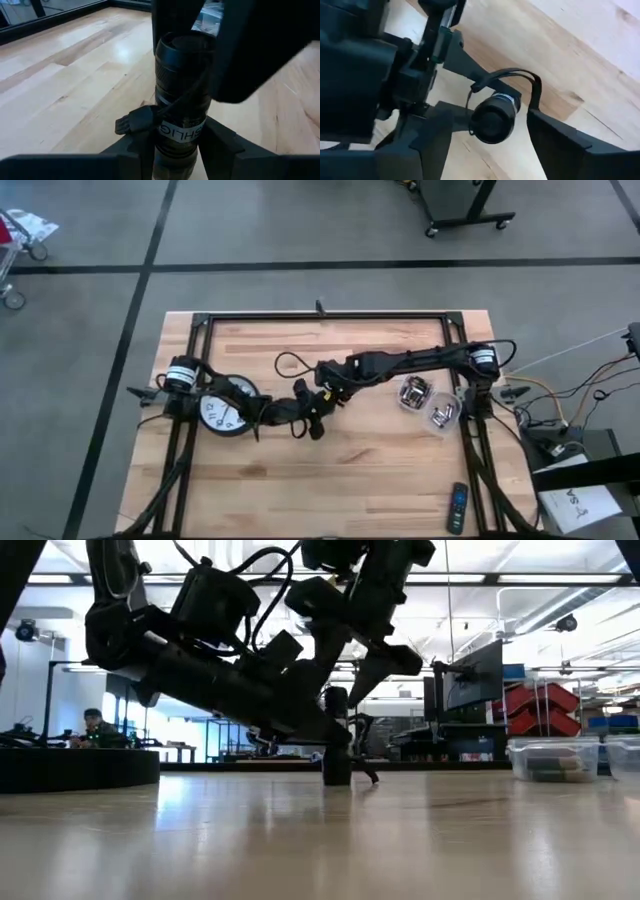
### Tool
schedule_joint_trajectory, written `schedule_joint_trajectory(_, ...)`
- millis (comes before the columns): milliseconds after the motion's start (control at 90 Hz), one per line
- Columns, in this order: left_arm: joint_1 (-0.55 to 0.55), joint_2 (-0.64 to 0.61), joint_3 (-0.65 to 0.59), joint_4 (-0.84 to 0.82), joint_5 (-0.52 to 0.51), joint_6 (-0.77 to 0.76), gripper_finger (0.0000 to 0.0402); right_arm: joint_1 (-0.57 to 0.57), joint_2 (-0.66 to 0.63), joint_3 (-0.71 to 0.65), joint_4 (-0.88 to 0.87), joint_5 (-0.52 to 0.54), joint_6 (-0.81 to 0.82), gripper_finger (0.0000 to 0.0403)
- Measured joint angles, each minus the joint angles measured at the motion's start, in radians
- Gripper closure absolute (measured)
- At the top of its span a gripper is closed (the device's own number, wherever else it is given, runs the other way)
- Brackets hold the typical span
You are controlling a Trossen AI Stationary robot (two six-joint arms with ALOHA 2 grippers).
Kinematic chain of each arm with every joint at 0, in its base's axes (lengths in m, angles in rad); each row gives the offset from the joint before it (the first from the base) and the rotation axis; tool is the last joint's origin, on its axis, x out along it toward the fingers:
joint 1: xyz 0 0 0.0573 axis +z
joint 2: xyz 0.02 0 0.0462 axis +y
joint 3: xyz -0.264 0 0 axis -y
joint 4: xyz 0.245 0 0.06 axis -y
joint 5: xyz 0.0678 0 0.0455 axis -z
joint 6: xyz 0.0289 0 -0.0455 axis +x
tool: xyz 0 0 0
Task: Insert battery
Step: Open the black flashlight battery compartment
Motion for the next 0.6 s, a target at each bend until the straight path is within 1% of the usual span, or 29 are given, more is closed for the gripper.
schedule_joint_trajectory(233,0.0,0.0,0.0,-0.005,0.001,0.0,0.0294,-0.007,0.002,0.0,0.004,0.026,-0.005,0.0227)
schedule_joint_trajectory(444,0.0,0.0,0.0,-0.006,0.003,-0.001,0.0295,-0.007,0.002,0.0,0.009,0.022,-0.054,0.0297)
schedule_joint_trajectory(600,-0.001,0.0,0.0,0.004,0.042,0.011,0.0296,-0.009,-0.001,0.001,0.014,0.027,-0.108,0.0341)
